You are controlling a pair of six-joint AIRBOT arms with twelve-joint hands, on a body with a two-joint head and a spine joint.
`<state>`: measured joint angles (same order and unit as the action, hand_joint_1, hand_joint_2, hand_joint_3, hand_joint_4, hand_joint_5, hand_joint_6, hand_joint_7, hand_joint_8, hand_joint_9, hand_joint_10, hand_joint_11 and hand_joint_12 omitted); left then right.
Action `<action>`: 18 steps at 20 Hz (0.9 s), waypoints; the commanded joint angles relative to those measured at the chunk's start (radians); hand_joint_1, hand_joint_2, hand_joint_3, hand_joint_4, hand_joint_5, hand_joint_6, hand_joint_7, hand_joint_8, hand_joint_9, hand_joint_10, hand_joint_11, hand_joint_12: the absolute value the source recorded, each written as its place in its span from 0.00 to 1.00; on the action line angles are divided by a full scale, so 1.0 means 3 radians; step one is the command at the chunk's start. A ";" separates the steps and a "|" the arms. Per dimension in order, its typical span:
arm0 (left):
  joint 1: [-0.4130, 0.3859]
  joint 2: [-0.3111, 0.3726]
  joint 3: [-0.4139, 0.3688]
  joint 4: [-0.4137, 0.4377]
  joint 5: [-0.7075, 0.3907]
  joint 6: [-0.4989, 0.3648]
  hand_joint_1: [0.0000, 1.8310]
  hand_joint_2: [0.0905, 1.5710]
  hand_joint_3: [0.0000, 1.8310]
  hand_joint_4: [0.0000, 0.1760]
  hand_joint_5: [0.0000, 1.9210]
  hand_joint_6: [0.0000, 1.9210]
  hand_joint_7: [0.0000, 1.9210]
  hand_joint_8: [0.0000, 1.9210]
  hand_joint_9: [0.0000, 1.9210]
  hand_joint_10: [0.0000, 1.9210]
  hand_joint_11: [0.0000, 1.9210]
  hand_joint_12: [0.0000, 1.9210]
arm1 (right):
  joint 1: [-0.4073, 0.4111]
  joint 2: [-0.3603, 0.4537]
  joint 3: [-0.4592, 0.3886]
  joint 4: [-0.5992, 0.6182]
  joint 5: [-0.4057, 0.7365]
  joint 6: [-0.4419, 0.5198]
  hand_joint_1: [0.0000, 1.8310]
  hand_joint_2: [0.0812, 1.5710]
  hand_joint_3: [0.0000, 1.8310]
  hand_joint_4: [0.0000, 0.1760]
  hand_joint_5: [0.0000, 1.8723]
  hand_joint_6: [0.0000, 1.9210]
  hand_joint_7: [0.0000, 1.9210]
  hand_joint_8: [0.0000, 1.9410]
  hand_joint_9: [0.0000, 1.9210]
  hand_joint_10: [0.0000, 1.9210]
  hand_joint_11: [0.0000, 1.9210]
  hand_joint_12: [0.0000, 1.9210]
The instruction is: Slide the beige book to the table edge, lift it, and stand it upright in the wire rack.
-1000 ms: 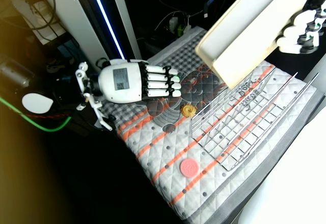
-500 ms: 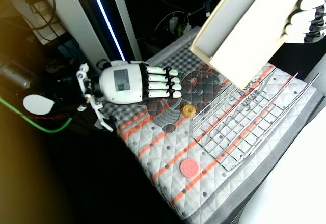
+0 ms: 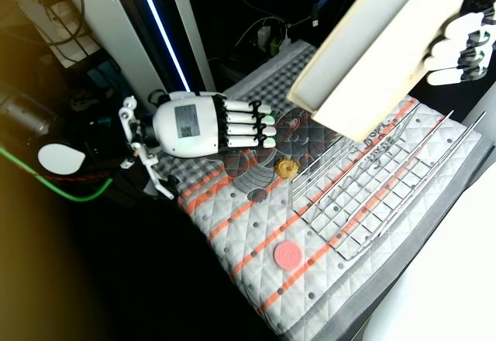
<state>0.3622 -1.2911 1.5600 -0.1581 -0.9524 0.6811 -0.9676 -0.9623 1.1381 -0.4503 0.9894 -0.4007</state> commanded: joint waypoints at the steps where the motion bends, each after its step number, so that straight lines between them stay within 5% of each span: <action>1: -0.0056 0.0051 0.0001 -0.0010 -0.0493 -0.0057 0.76 0.65 0.00 0.00 0.58 0.34 0.59 0.36 0.51 0.61 0.42 0.61 | 0.0009 -0.0018 0.0002 0.0115 0.0397 0.0021 0.07 0.91 0.00 0.00 0.19 0.00 0.19 0.00 0.17 0.00 0.19 0.07; 4: -0.0036 0.0067 -0.0044 0.0053 -0.0620 -0.0056 0.76 0.66 0.00 0.00 0.57 0.41 0.57 0.36 0.51 0.60 0.43 0.58 | -0.0001 -0.0019 0.0001 0.0116 0.0414 0.0029 0.06 0.91 0.00 0.00 0.19 0.00 0.19 0.00 0.16 0.00 0.17 0.06; 7: 0.0041 0.0083 -0.0085 0.0041 -0.0748 -0.0057 0.76 0.66 0.00 0.00 0.54 0.36 0.57 0.39 0.52 0.63 0.43 0.71 | -0.0002 -0.0029 0.0001 0.0117 0.0430 0.0030 0.08 0.92 0.00 0.00 0.19 0.00 0.19 0.00 0.16 0.00 0.17 0.05; 10: 0.0108 0.0089 -0.0100 -0.0002 -0.0758 -0.0055 0.76 0.66 0.00 0.00 0.49 0.48 0.61 0.32 0.56 0.55 0.49 0.61 | -0.0002 -0.0037 0.0002 0.0117 0.0432 0.0031 0.07 0.92 0.00 0.00 0.19 0.00 0.19 0.00 0.16 0.00 0.18 0.05; 14: 0.0088 0.0076 -0.0071 -0.0020 -0.0676 -0.0054 0.71 0.64 0.00 0.00 0.60 0.26 0.62 0.46 0.61 0.47 0.47 0.77 | -0.0002 -0.0039 0.0007 0.0118 0.0433 0.0035 0.06 0.92 0.00 0.00 0.18 0.00 0.19 0.00 0.16 0.00 0.18 0.05; 17: 0.0043 0.0085 -0.0065 -0.0020 -0.0639 -0.0029 0.70 0.67 0.00 0.00 0.58 0.24 0.53 0.63 0.55 0.65 0.45 0.87 | -0.0002 -0.0045 0.0016 0.0118 0.0435 0.0037 0.06 0.92 0.00 0.00 0.19 0.00 0.20 0.01 0.17 0.00 0.18 0.05; 18: 0.0044 0.0085 -0.0062 -0.0020 -0.0634 -0.0021 0.65 0.68 0.00 0.00 0.54 0.43 0.51 0.83 0.52 0.89 0.46 0.99 | -0.0002 -0.0049 0.0016 0.0118 0.0437 0.0037 0.04 0.92 0.00 0.00 0.18 0.00 0.20 0.00 0.17 0.00 0.17 0.04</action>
<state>0.3889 -1.2739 1.5352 -0.1452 -1.0264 0.6880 -0.9760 -0.9707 1.1416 -0.4530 0.9993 -0.3965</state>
